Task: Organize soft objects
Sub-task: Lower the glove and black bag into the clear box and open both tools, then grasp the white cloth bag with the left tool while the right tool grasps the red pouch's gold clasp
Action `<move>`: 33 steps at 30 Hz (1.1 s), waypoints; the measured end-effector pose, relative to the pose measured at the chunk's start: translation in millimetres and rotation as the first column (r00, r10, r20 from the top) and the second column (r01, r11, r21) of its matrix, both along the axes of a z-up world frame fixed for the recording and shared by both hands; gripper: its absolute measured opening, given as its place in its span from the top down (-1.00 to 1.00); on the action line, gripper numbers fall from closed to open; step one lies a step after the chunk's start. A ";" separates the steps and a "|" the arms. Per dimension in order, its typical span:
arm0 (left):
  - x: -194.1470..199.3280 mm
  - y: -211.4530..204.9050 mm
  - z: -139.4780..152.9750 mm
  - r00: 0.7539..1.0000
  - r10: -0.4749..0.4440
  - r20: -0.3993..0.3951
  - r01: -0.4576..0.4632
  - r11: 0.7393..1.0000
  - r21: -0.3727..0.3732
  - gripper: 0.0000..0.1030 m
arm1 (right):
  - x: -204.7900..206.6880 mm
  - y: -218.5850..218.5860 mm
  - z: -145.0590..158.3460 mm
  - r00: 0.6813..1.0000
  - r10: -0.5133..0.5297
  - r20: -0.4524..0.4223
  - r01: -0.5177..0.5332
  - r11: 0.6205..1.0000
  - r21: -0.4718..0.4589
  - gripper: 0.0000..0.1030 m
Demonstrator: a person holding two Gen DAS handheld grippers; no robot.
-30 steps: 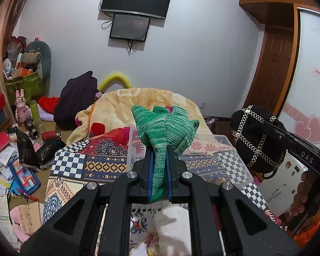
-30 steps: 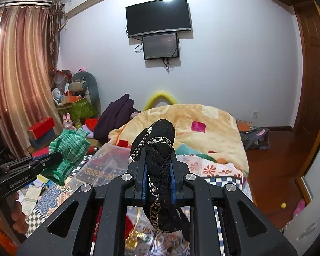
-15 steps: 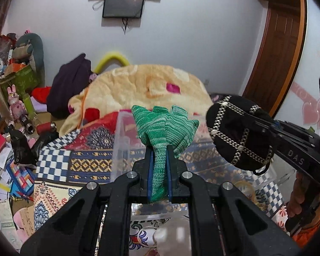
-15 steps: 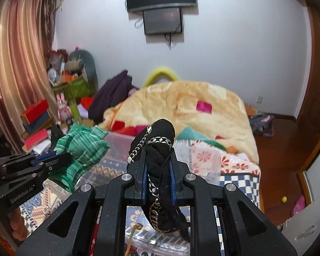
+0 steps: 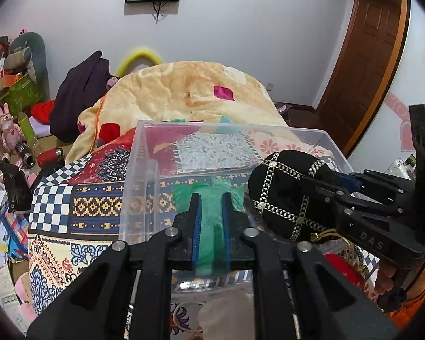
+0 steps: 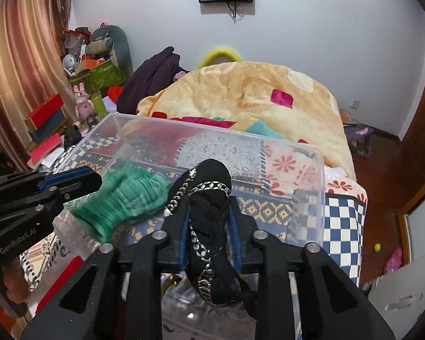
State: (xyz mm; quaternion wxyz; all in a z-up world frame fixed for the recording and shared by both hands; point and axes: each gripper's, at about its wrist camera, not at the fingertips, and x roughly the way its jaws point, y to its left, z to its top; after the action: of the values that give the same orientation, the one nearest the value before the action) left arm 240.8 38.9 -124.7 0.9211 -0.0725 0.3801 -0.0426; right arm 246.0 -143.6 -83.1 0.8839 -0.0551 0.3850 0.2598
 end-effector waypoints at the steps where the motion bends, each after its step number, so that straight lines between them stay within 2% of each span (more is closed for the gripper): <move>1: -1.7 1.1 1.7 1.000 -0.001 0.002 0.001 1.000 -0.011 0.63 | -1.7 -2.0 2.0 1.000 -0.001 0.004 0.001 1.000 0.006 0.35; 3: -8.1 3.1 7.1 1.000 -0.003 0.018 0.004 0.999 -0.032 0.61 | -8.0 -6.0 7.9 0.999 -0.010 0.031 0.010 1.000 0.018 0.14; 7: -22.7 3.9 21.6 0.998 -0.006 0.063 0.008 1.000 -0.029 0.57 | -17.5 -13.1 22.9 0.996 -0.022 0.087 0.019 0.999 0.037 -0.06; 12: -44.3 4.6 41.5 0.992 -0.010 0.128 0.014 0.999 -0.034 0.27 | -36.9 -17.6 40.9 0.987 -0.018 0.162 0.009 0.999 0.054 -0.36; 15: -58.2 3.3 50.5 0.987 -0.011 0.161 0.014 1.000 -0.014 0.19 | -49.8 -19.9 46.0 0.981 -0.004 0.195 -0.008 0.998 0.061 -0.40; 21: -84.4 0.7 57.5 0.981 -0.027 0.194 0.027 1.000 0.004 0.01 | -65.6 -25.1 43.3 0.981 0.014 0.194 -0.031 0.996 0.087 -0.40; 33: -112.3 -7.6 30.5 0.988 -0.071 0.135 0.064 0.997 0.053 -0.07 | -77.9 -22.7 -4.2 0.997 0.053 0.053 -0.058 0.993 0.107 -0.40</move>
State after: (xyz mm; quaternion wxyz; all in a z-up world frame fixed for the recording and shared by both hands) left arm 128.6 31.3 -94.2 0.9445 -0.0342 0.3192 -0.0693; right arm 168.1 -166.3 -87.2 0.8875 -0.0242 0.3462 0.3033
